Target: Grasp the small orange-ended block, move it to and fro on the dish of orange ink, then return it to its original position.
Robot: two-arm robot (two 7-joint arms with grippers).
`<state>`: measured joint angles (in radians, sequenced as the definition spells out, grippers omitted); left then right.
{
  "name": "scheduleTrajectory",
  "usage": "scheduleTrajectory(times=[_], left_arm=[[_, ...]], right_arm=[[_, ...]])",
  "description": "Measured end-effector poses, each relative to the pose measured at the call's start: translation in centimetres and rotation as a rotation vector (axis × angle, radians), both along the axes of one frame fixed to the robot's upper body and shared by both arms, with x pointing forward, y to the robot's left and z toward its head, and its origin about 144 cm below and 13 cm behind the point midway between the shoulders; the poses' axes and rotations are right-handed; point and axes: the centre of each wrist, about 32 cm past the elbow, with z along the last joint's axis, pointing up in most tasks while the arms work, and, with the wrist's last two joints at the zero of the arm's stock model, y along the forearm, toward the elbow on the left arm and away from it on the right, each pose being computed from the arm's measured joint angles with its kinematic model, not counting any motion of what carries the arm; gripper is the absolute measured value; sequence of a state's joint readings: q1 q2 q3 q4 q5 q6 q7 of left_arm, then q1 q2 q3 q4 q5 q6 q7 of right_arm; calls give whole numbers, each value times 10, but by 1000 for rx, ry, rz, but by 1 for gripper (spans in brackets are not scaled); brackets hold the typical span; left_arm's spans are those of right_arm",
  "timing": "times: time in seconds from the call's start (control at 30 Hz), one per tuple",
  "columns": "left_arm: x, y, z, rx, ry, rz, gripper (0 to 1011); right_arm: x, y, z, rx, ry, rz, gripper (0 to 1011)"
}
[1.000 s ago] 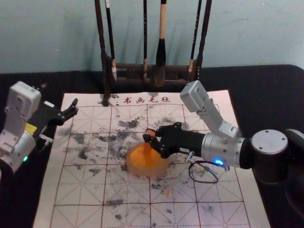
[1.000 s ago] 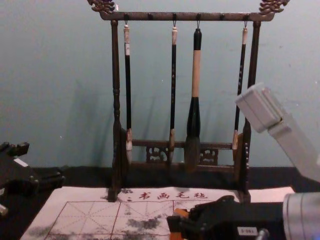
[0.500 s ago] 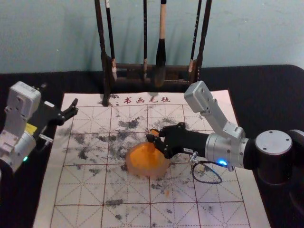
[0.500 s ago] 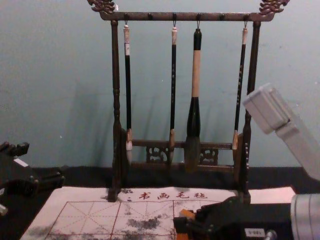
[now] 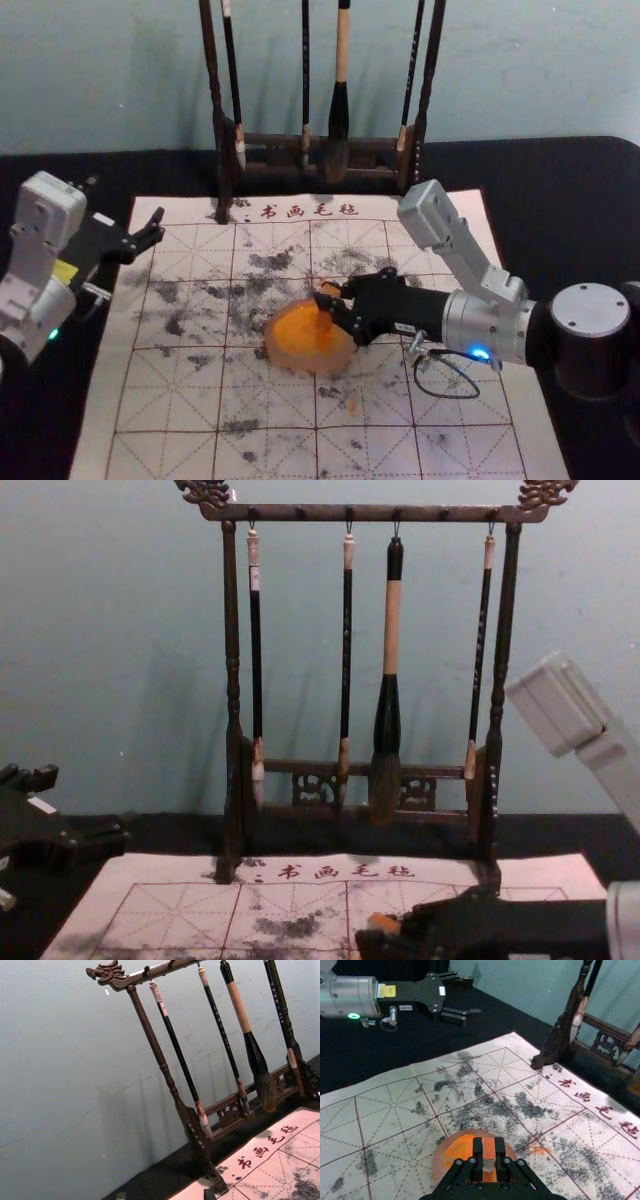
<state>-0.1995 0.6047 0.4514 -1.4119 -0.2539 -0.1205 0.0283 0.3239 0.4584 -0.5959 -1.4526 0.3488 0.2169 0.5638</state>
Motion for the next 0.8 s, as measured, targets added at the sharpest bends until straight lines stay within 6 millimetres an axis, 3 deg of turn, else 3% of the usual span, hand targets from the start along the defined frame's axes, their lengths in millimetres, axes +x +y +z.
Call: scheduleTrajectory(times=[0.8], left_arm=[[0,0,0,0,0,0,1001]], right_arm=[[-1,19,-3,18,13,60,127]])
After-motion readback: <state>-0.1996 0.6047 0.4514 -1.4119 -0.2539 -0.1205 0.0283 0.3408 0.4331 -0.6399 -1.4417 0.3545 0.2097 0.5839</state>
